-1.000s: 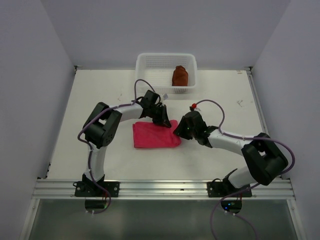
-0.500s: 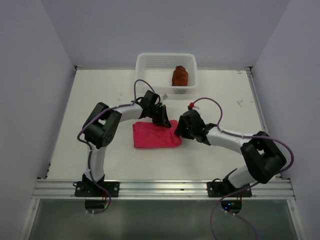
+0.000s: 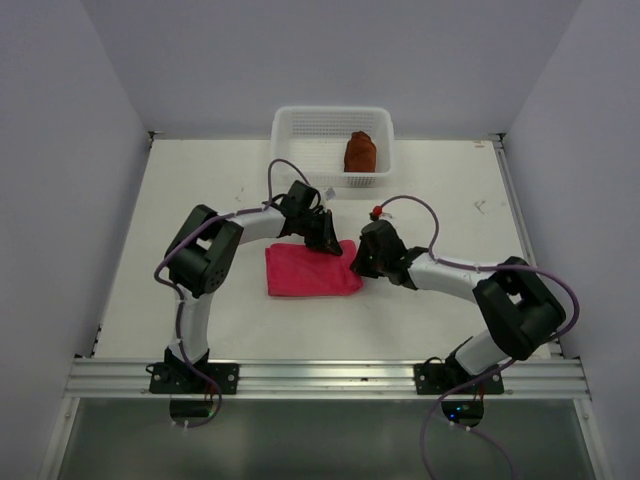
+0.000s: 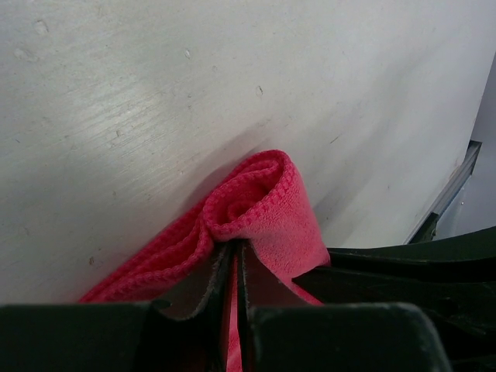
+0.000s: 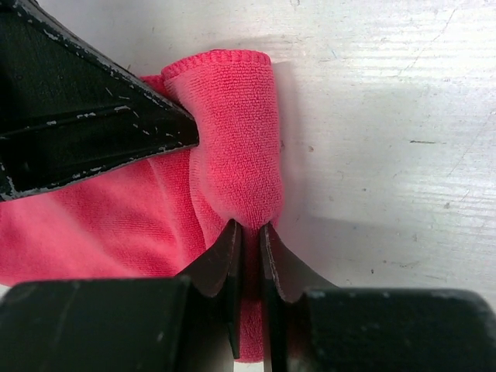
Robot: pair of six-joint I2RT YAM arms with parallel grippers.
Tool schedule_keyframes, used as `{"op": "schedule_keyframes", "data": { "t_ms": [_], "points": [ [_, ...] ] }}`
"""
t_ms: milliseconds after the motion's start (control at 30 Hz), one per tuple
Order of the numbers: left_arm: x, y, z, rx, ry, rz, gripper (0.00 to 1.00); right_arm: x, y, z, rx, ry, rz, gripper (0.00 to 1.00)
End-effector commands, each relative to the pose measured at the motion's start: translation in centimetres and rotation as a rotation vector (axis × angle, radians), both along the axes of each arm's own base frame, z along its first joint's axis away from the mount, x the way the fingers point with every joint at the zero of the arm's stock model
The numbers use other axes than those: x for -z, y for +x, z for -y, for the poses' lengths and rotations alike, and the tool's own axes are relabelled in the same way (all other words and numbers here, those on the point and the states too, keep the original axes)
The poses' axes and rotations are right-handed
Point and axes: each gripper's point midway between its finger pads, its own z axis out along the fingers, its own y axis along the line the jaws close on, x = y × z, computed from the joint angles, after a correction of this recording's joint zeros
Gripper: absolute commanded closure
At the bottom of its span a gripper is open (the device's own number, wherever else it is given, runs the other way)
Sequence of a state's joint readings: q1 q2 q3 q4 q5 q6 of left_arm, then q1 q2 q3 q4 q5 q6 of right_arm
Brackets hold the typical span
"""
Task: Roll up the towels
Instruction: Roll the towel
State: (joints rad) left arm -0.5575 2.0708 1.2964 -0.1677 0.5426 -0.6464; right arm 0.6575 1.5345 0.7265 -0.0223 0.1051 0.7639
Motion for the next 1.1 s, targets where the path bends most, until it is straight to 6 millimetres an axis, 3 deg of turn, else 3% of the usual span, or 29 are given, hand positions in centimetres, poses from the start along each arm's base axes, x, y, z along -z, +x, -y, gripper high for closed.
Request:
{"op": "schedule_keyframes", "data": {
  "t_ms": [0,67,133,167,400,733,1067],
  "points": [
    [-0.3,0.6,-1.0,-0.044,0.039,0.019,0.9,-1.3,0.7,-0.4,-0.033,-0.028,0.054,0.92],
    [-1.0,1.1,-1.0,-0.056,0.028,0.025,0.88,-1.9,0.7,-0.5,-0.049,-0.09,0.082,1.0],
    [-2.1,1.6,-0.9,-0.063,0.004,0.032,0.85,-1.7,-0.3,-0.6,-0.105,-0.202,0.094,1.0],
    [-2.5,2.0,-1.0,-0.074,-0.006,0.032,0.85,-2.8,0.7,-0.3,-0.079,-0.26,0.144,1.0],
    [-5.8,3.4,-1.3,-0.104,-0.068,0.061,0.79,-3.2,0.6,0.5,-0.114,-0.545,0.202,1.0],
    [-7.1,4.1,-1.9,-0.116,-0.102,0.069,0.78,-3.8,0.7,0.7,-0.137,-0.814,0.265,1.0],
    [-7.7,4.4,-1.7,-0.093,-0.134,0.091,0.78,-3.0,-0.3,-2.3,-0.263,-1.046,0.337,1.0]
  ]
}}
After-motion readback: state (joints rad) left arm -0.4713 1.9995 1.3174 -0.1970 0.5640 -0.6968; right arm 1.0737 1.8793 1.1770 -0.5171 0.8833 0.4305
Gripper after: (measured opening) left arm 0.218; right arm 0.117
